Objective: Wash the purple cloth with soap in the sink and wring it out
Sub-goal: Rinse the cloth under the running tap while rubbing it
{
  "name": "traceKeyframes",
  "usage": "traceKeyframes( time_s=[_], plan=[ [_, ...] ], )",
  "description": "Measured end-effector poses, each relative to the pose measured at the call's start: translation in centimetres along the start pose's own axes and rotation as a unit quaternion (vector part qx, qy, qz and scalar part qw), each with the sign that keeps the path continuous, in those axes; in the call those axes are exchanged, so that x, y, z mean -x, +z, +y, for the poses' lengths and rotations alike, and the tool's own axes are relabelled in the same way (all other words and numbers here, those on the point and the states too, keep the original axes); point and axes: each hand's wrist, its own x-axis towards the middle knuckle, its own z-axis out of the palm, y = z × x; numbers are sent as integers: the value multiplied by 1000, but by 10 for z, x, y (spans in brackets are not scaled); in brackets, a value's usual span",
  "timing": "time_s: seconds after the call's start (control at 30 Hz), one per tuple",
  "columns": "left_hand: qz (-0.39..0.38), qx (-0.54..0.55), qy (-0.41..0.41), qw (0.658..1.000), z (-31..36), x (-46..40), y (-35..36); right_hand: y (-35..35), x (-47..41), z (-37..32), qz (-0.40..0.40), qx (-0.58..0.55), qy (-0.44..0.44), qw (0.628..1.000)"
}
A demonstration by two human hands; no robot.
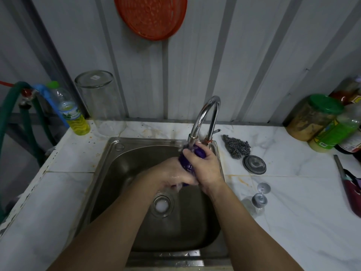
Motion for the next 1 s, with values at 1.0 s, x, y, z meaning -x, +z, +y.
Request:
traceKeyframes(
  time_s=[1.0],
  plan=[
    [296,391,-61,869,4,-18,9,6,28,-5,27,-72,-52,996]
  ],
)
